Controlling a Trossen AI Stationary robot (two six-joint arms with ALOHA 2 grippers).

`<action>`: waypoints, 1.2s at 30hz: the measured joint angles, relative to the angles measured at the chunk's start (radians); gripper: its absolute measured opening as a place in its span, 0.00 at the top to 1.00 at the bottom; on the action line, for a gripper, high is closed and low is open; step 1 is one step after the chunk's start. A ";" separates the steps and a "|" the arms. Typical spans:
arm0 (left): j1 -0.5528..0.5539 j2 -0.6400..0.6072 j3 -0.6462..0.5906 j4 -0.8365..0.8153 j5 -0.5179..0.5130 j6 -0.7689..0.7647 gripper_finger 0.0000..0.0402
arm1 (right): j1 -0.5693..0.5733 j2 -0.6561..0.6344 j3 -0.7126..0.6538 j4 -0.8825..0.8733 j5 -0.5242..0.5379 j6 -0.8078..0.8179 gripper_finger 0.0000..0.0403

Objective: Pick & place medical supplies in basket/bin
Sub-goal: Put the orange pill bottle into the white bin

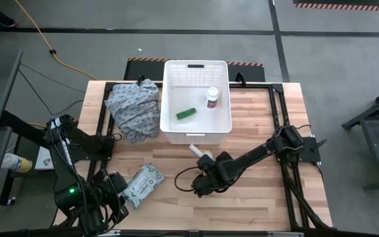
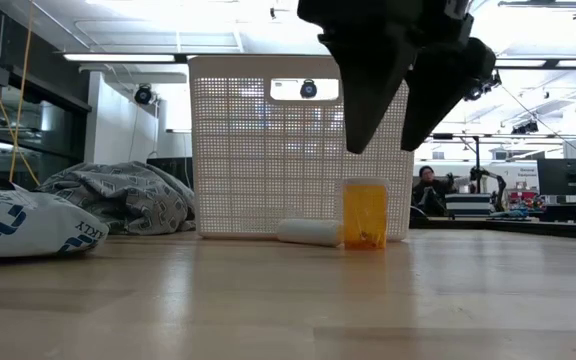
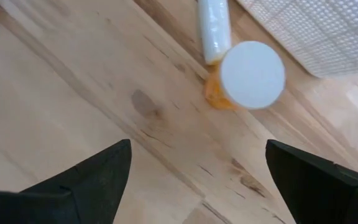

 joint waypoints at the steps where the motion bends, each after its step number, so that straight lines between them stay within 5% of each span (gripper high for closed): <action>1: 0.000 0.000 0.000 0.000 0.000 0.000 0.51 | -0.002 0.000 0.000 -0.007 -0.001 0.004 0.11; 24: 0.000 0.000 0.000 0.000 0.000 0.000 0.51 | -0.049 0.006 0.000 -0.018 0.038 -0.001 0.11; 36: 0.000 0.000 0.000 -0.003 0.000 0.017 0.51 | -0.071 0.015 -0.171 0.094 -0.058 0.048 0.11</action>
